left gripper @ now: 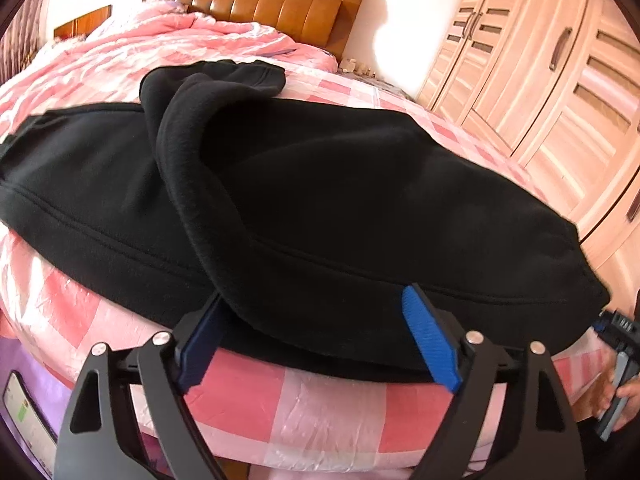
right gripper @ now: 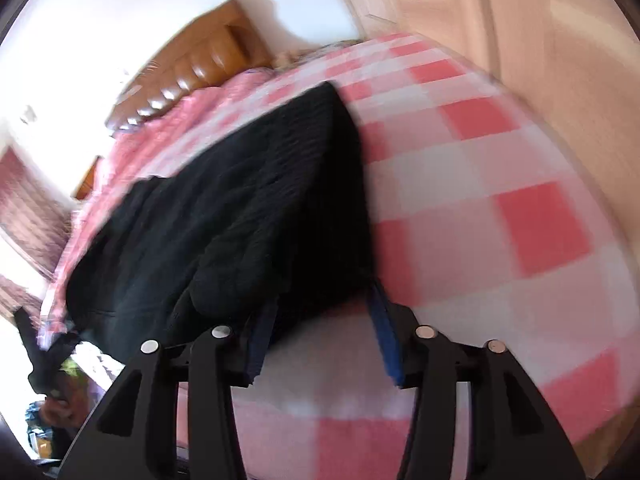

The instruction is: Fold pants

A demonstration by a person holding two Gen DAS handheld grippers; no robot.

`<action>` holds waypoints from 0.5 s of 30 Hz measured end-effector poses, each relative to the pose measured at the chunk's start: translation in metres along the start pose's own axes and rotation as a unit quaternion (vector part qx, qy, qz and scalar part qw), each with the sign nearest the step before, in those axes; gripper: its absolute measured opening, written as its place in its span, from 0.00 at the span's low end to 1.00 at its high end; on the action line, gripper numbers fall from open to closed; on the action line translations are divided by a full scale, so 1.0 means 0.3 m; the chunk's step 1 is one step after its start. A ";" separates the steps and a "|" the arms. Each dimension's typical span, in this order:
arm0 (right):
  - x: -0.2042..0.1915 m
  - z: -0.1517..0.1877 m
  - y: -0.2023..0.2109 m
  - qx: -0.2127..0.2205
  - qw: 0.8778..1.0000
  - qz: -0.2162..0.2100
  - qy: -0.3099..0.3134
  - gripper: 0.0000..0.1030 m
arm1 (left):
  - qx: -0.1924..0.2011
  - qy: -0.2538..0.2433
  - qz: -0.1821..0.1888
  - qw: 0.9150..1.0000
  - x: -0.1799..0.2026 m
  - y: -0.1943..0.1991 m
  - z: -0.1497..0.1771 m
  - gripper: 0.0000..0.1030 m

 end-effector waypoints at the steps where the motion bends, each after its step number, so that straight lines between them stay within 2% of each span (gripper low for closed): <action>1: -0.018 -0.001 -0.021 0.003 1.000 -0.027 -0.005 0.48 | 0.002 -0.004 -0.002 1.000 0.004 0.000 0.001 0.84; 3: -0.023 -0.010 -0.038 0.019 0.999 -0.041 -0.014 0.29 | 0.006 -0.007 -0.004 1.000 0.005 -0.001 0.004 0.83; 4: -0.013 -0.011 -0.043 0.027 0.998 -0.042 -0.027 0.26 | 0.007 -0.005 -0.002 1.000 0.001 0.000 0.002 0.83; 5: -0.002 -0.011 -0.036 0.042 0.997 -0.047 -0.040 0.21 | 0.008 -0.001 -0.002 1.000 -0.002 0.003 0.000 0.75; 6: 0.000 -0.011 -0.014 0.061 0.996 -0.046 -0.041 0.19 | 0.009 0.003 -0.003 1.000 -0.004 0.009 -0.004 0.60; 8: -0.012 -0.017 0.017 0.078 0.996 -0.033 -0.025 0.19 | 0.009 0.003 -0.002 1.000 -0.001 0.020 -0.015 0.46; 9: -0.021 -0.019 0.037 0.085 0.996 -0.031 -0.021 0.18 | 0.017 0.004 0.004 1.000 0.006 0.036 -0.026 0.43; 12: -0.031 -0.021 0.066 0.098 0.995 -0.014 -0.007 0.18 | 0.038 -0.013 0.020 0.999 0.043 0.058 -0.038 0.43; 14: 0.022 -0.006 0.029 0.084 0.996 -0.007 -0.033 0.18 | 0.033 -0.032 0.015 0.999 0.066 0.035 -0.025 0.43; 15: 0.046 0.006 0.020 0.083 0.995 -0.010 -0.048 0.17 | 0.022 -0.037 0.017 0.999 0.074 0.012 -0.009 0.39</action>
Point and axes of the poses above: each gripper's, at about its wrist camera, not at the fingertips, and y roughly against the way its jaws point, x to its right, z to its underside, the point moved 5 cm from there along -y, roughly the way its jaws point, and after that the axes turned 7 degrees about -z, right-handed, at the moved point
